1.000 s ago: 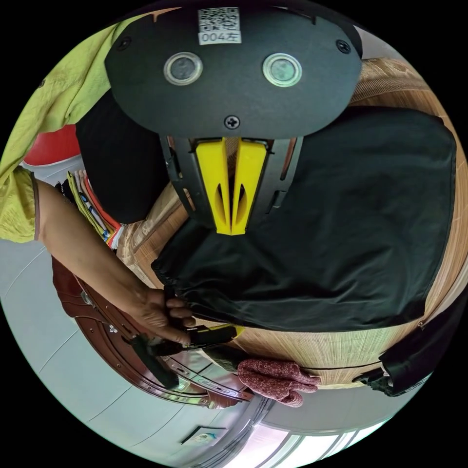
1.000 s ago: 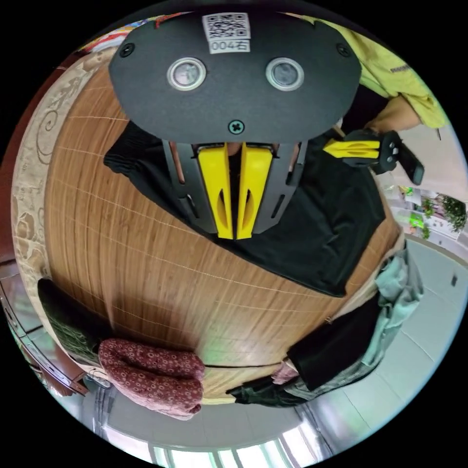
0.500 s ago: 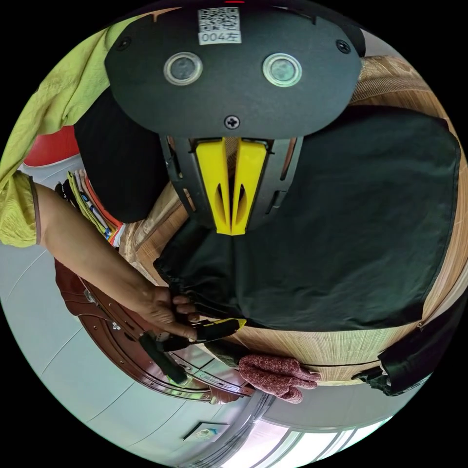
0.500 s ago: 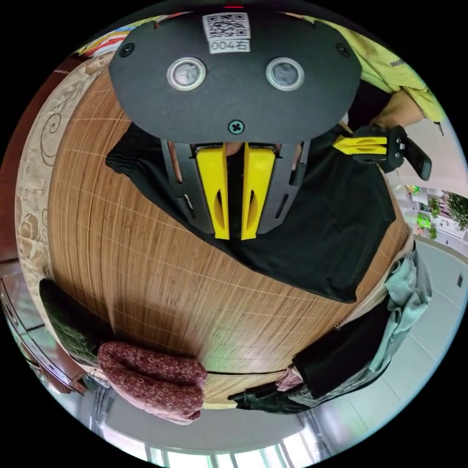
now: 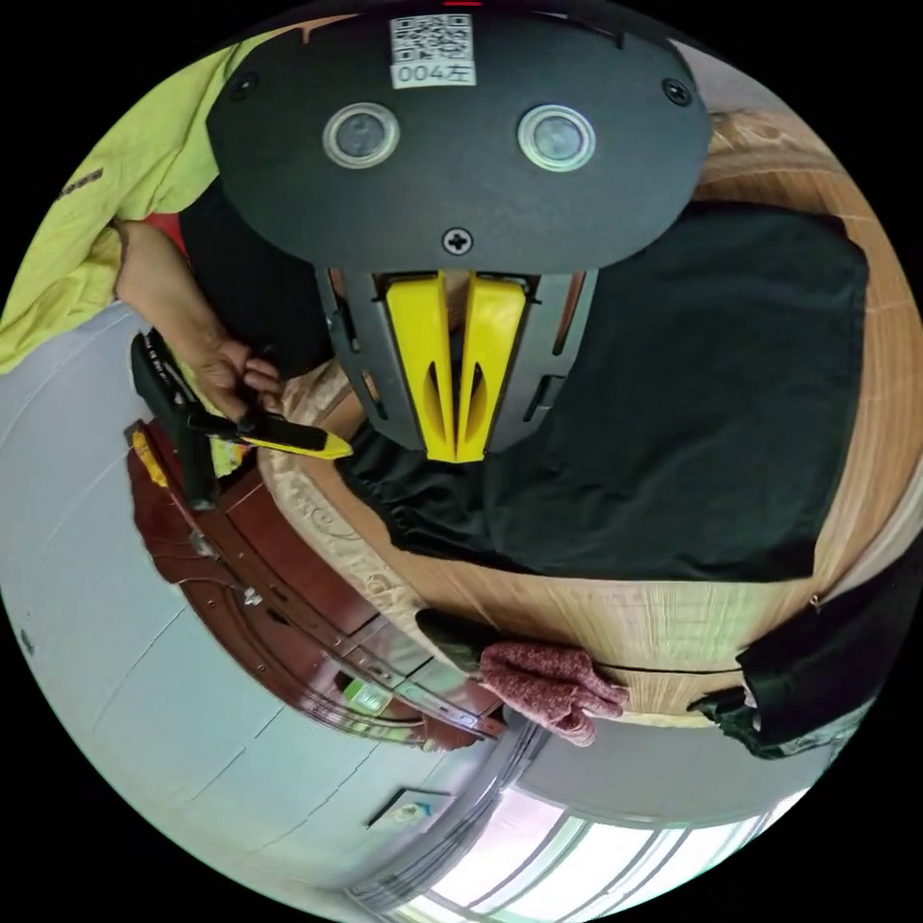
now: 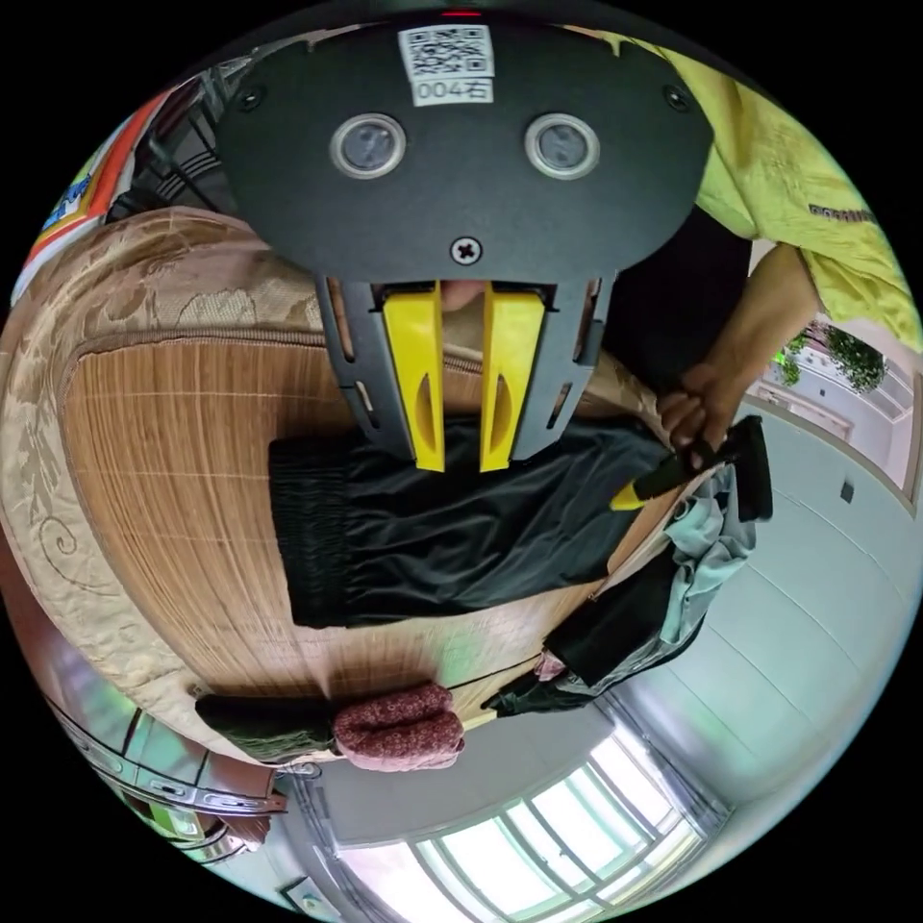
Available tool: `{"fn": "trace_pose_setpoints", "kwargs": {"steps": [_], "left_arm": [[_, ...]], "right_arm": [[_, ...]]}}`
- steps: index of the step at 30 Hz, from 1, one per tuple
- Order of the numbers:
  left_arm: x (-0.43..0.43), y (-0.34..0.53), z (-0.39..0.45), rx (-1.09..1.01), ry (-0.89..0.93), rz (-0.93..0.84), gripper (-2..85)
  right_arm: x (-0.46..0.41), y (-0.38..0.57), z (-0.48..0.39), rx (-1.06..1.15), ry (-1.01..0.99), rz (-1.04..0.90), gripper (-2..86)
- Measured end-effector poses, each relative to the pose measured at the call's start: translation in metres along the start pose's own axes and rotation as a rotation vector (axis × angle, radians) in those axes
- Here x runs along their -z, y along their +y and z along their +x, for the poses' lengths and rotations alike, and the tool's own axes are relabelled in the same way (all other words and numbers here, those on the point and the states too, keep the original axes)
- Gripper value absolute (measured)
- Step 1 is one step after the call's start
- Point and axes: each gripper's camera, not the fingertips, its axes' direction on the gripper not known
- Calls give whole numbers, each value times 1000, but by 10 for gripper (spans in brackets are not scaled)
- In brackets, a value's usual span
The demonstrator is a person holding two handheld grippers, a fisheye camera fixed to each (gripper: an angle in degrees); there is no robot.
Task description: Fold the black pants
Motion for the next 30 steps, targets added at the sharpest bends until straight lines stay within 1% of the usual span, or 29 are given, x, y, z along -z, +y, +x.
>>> {"fn": "trace_pose_setpoints", "kwargs": {"steps": [1, 2, 3, 5, 6, 7, 9, 11, 13, 15, 17, 23, 27, 30], "left_arm": [[-9, -10, 1, -2, -80, -51, 2], [-23, -19, -2, 0, -120, -107, 1], [-30, -22, -5, 10, -122, -140, 1], [-57, -25, -19, 80, -123, -258, 1], [-62, -24, -20, 86, -129, -273, 1], [-66, -22, -20, 85, -129, -274, 1], [-63, -22, -15, 79, -130, -265, 1], [-57, -30, 0, 29, -140, -222, 2], [-61, -43, 13, -9, -133, -204, 1], [-74, -61, 28, -51, -122, -211, 1], [-105, -88, 52, -117, -112, -243, 1], [-201, -143, 118, -320, -127, -311, 1], [-249, -160, 137, -347, -118, -345, 1], [-288, -166, 142, -355, -180, -442, 1]], "right_arm": [[-1, 1, -7, 20, 14, -5, 65], [-2, 1, -11, 33, 25, -2, 65], [-5, -1, -18, 63, 58, -8, 64], [-17, -3, -25, 108, 126, -78, 61], [-25, 1, -26, 123, 178, -145, 48], [-22, 8, -25, 125, 221, -145, 39], [-6, 18, -19, 107, 224, -142, 34], [16, 29, -9, 68, 196, -74, 37], [43, 36, 5, 14, 122, 38, 41], [53, 38, 12, -18, 88, 102, 41], [58, 39, 12, -29, 101, 131, 33], [64, 34, 5, 13, 87, 97, -3], [65, 34, 7, 13, 85, 38, -6], [60, 38, 10, 4, 101, -46, -5]]}}
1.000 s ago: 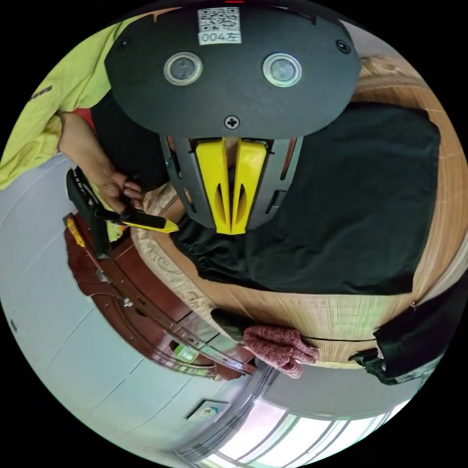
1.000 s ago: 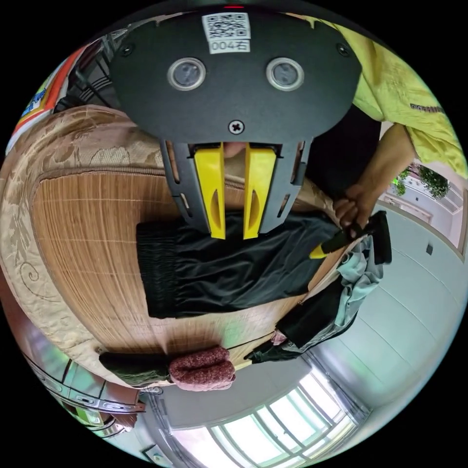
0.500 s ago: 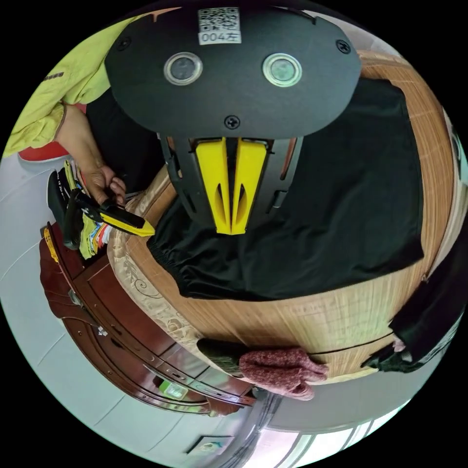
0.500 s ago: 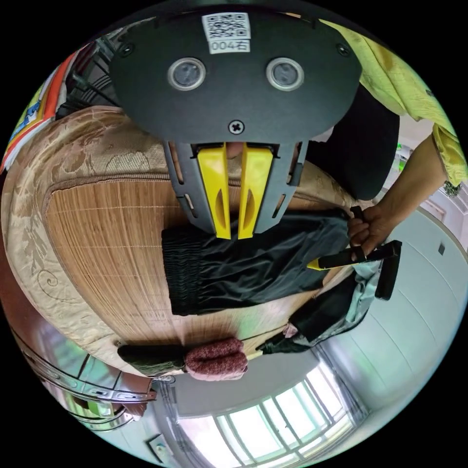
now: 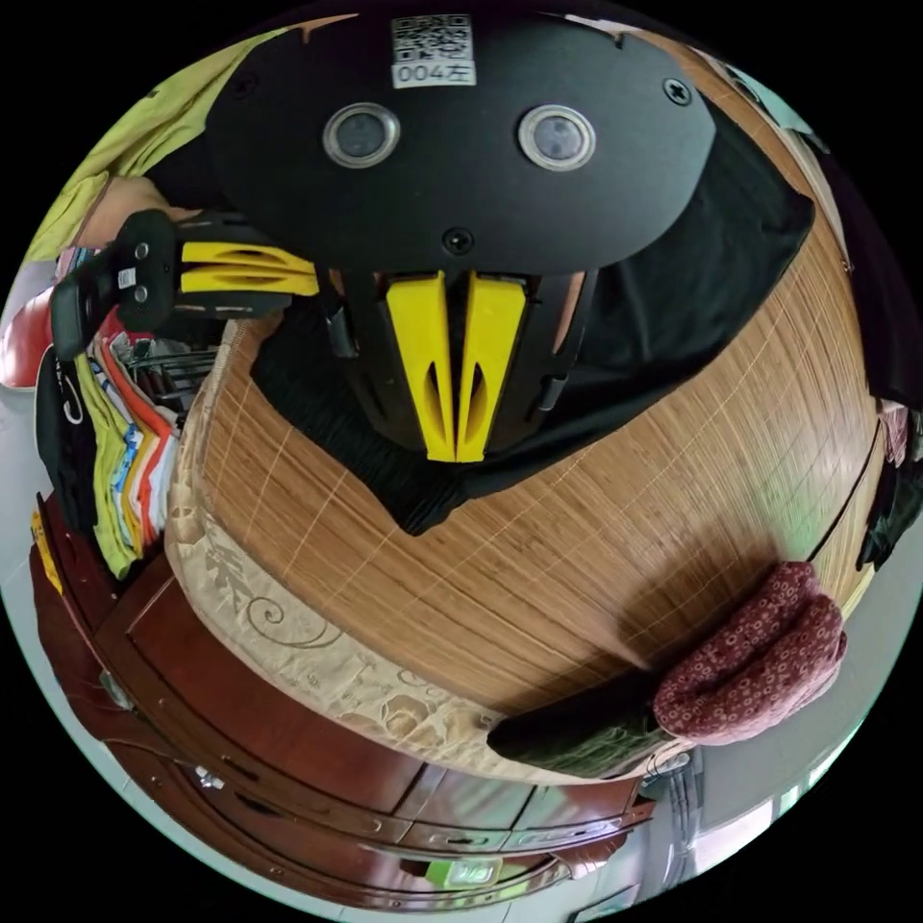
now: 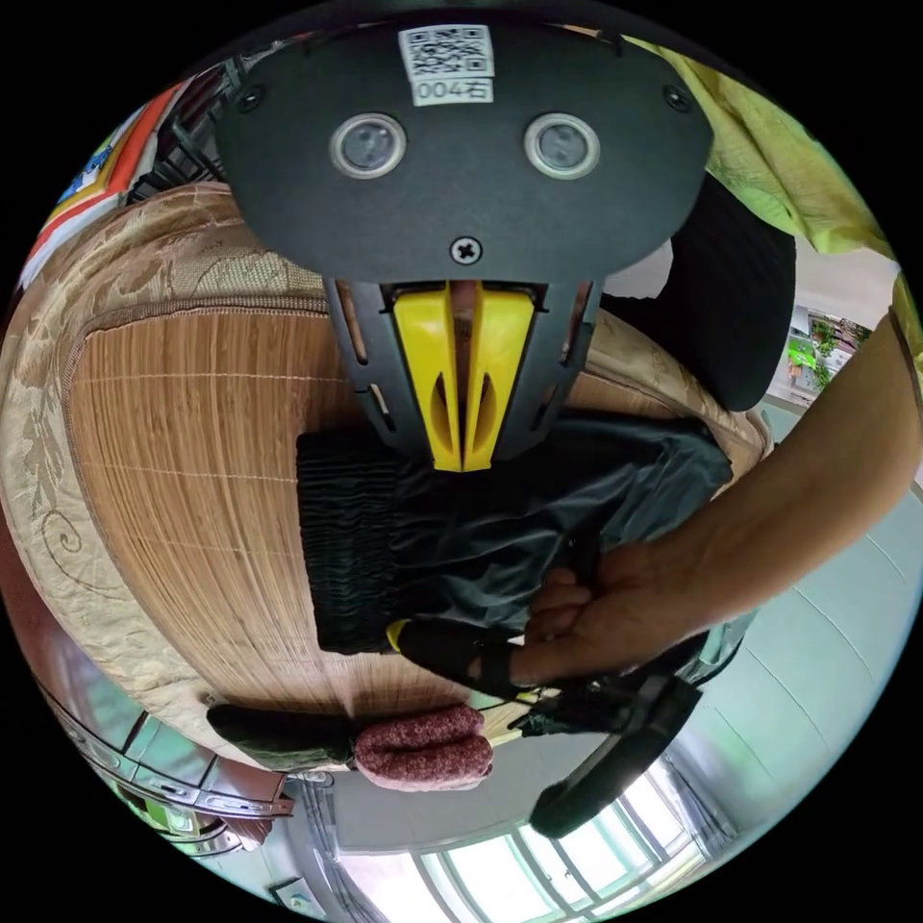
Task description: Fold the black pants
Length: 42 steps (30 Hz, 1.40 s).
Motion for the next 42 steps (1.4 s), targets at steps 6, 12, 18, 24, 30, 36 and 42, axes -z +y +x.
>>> {"fn": "trace_pose_setpoints", "kwargs": {"steps": [6, 12, 18, 24, 30, 36, 42], "left_arm": [[-1, 1, -5, 106, 113, -1, 1], [75, 89, 4, 69, 149, 76, 1], [97, 228, 33, 140, -11, 43, 1], [63, 295, 68, 212, -131, -66, 1], [90, 347, 102, 288, -154, 33, 1], [149, 430, 120, 373, -191, 105, 1], [186, 531, 141, 461, -267, 175, 2]], "right_arm": [[16, 11, 0, 13, -44, -9, 10], [52, 26, -5, 34, -94, 79, 44], [64, 37, -19, 53, -178, 41, 50], [72, 52, -44, 131, -159, 6, 34], [96, 79, -58, 112, -87, 30, -4], [163, 124, -62, 43, -120, 188, -7], [237, 186, -52, -84, -544, 413, -7]]}}
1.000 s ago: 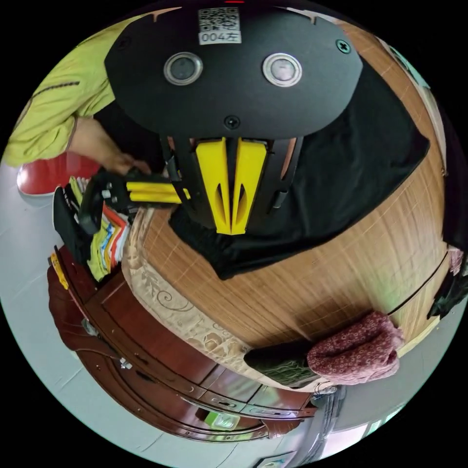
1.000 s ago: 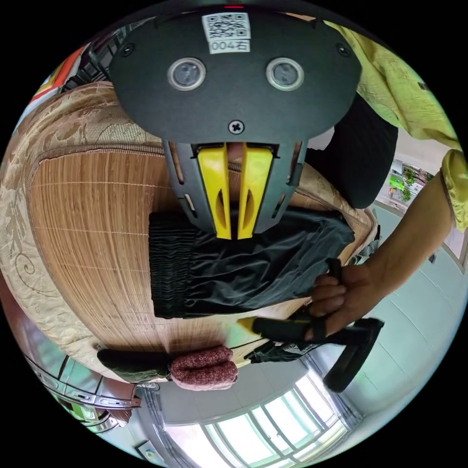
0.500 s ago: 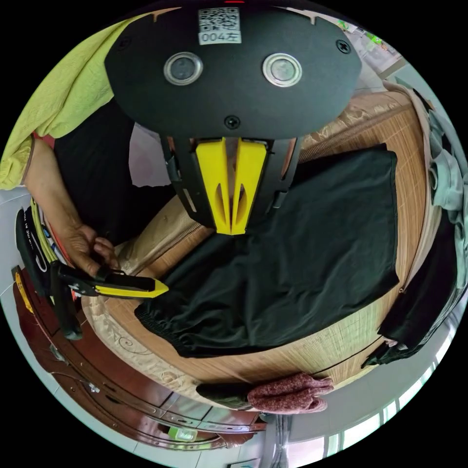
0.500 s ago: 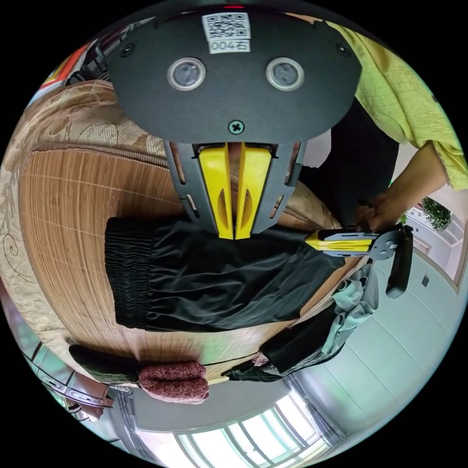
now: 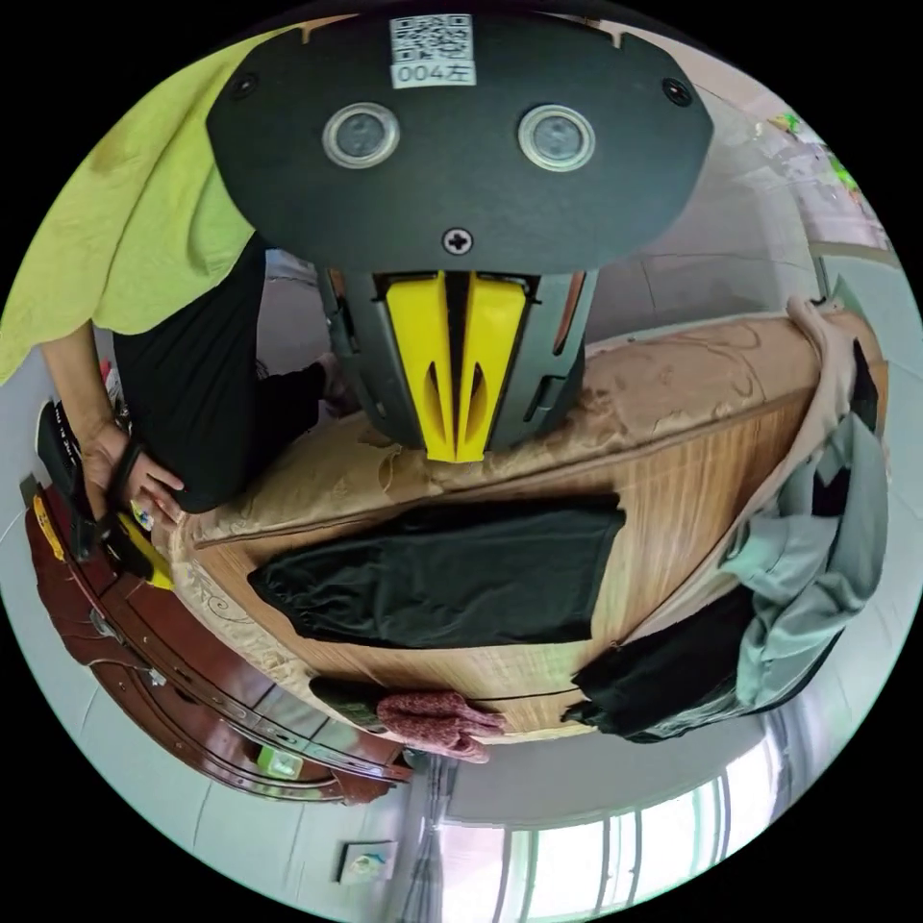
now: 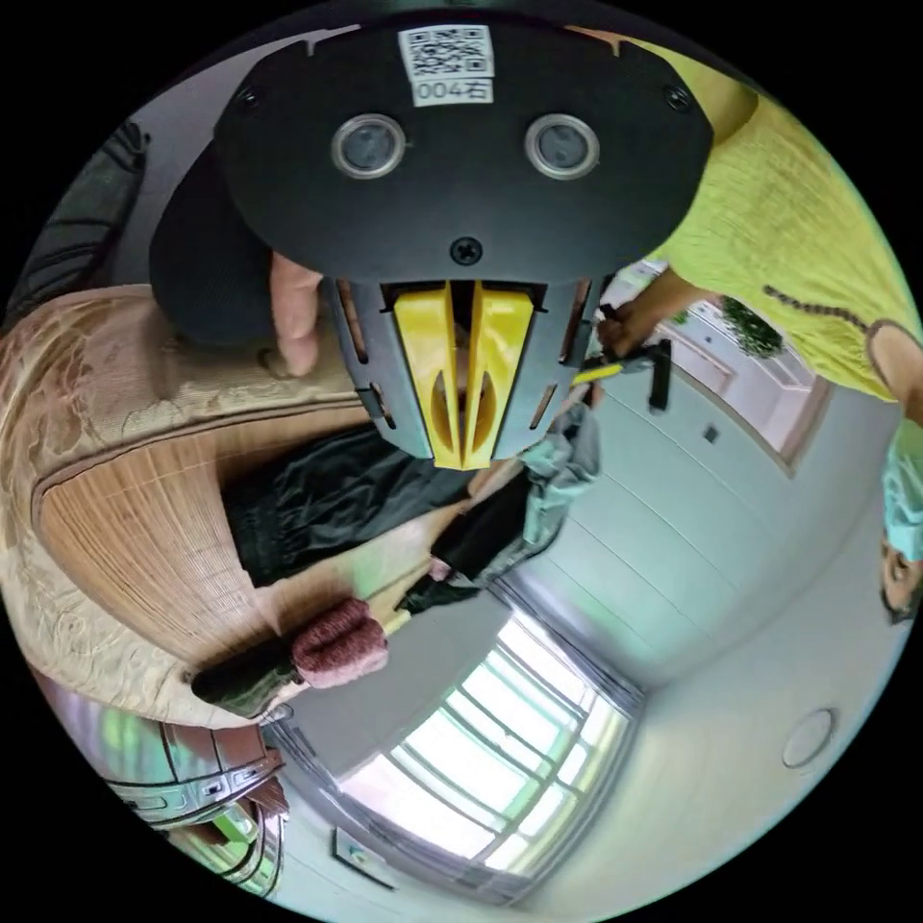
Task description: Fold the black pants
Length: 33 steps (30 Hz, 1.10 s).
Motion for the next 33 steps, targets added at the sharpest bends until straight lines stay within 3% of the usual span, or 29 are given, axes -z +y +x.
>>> {"fn": "trace_pose_setpoints", "kwargs": {"steps": [3, 10, 23, 33], "left_arm": [[3, 34, -13, 81, 23, 12, 2], [11, 52, -4, 37, 5, 34, 2], [17, 59, 7, -26, -13, 12, 2], [11, 42, 14, -60, -15, -57, 1]], "right_arm": [[13, 7, -15, 5, -24, 76, -7], [-23, 22, -29, 40, 115, -58, -8], [-92, 36, -23, -48, 305, -128, -7], [-200, 4, -6, -18, 562, -342, -7]]}}
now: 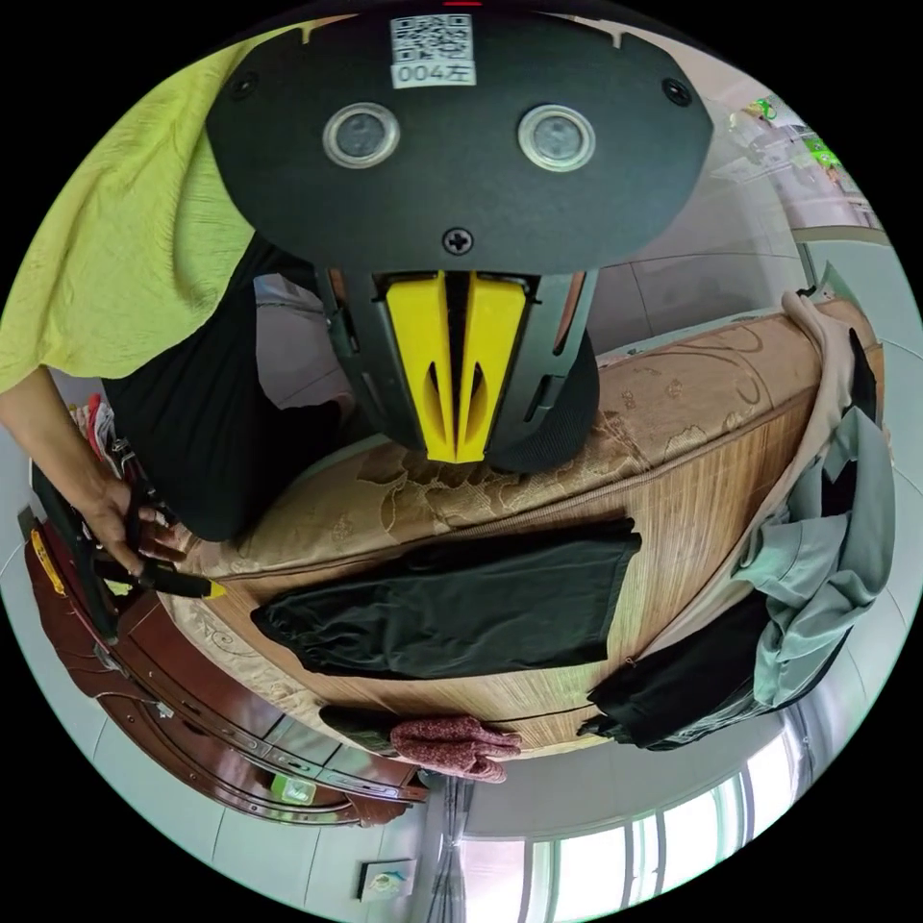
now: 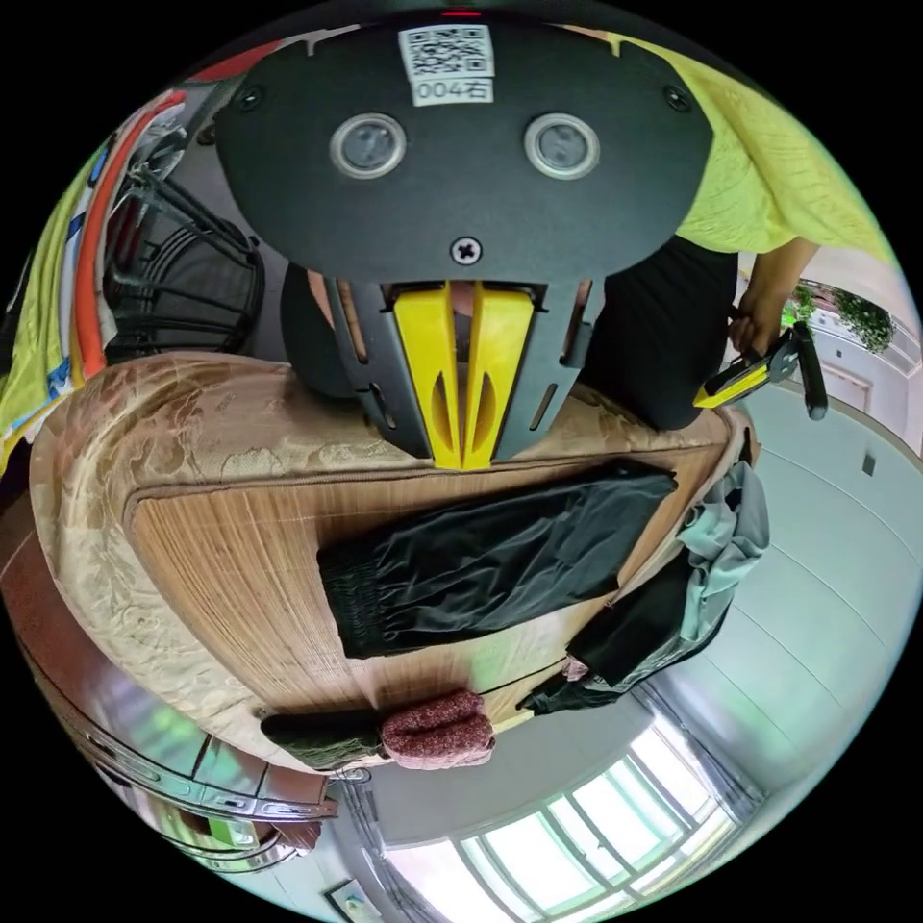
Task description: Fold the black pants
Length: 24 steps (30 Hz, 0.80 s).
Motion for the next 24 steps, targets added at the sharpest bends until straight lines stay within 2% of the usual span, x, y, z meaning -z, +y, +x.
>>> {"fn": "trace_pose_setpoints", "kwargs": {"steps": [4, 10, 15, 19, 24], "left_arm": [[-1, -18, 8, -34, -29, -27, 1], [-2, -88, 1, -89, -132, 42, 1], [-46, -153, -20, -53, -168, -54, 1], [-81, -185, -34, -4, -159, -189, 1], [-93, -207, -36, -10, -158, -241, 1]], "right_arm": [[-47, -44, -21, 85, 105, -129, -7], [-115, -84, -46, 139, 222, -216, -6], [-172, -92, -66, 187, 307, -336, -7], [-190, -94, -77, 198, 334, -323, -7], [-204, -95, -75, 178, 309, -302, -6]]}}
